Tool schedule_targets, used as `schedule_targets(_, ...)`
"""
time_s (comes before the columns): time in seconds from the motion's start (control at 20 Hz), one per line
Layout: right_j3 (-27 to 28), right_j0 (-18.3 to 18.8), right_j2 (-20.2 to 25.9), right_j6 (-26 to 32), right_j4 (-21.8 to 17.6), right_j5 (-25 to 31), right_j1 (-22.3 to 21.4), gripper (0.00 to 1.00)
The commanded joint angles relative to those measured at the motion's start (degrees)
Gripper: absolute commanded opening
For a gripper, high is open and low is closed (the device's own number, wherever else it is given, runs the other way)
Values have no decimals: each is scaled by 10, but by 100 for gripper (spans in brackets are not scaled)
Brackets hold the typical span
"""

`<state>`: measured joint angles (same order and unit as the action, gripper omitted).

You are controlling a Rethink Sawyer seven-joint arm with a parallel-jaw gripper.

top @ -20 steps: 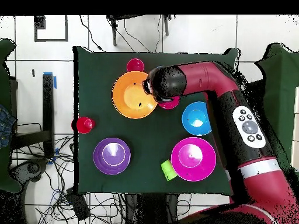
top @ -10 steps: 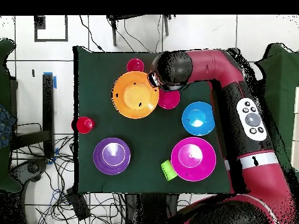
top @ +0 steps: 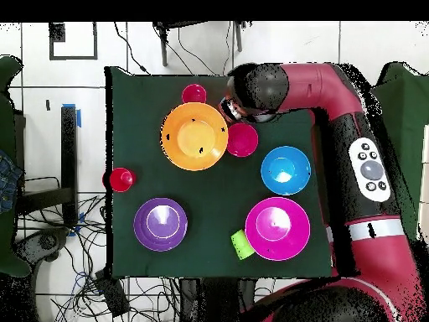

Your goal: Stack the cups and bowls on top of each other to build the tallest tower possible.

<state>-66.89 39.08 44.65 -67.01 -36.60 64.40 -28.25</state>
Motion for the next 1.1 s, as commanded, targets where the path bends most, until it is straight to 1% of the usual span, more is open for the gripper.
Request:
schedule_targets(0.05, 6, 5, -31, 152, -28, 63, 18, 100)
schedule_targets(0.15, -12, 11, -36, 113, -16, 46, 18, 100)
schedule_targets(0.25, -27, 14, -44, 80, -18, 21, 16, 100)
schedule_targets(0.3, -31, 14, -49, 64, -19, 13, 15, 100)
schedule_targets(0.35, -36, 17, -60, 30, -17, 3, 16, 100)
schedule_targets(0.4, -37, 18, -65, 15, -16, -3, 16, 100)
schedule_targets(0.45, -40, 21, -73, -14, -13, -17, 16, 100)
schedule_targets(0.55, -37, 18, -90, -45, -14, -17, 14, 100)
schedule_targets(0.8, -32, 15, -115, -73, -13, -24, 3, 100)
schedule_targets(1.0, -47, -2, -142, -123, -8, -41, -14, 100)
schedule_targets(1.05, -57, -8, -149, -145, -4, -47, -20, 100)
schedule_targets(1.1, -64, -10, -152, -153, 0, -51, -24, 100)
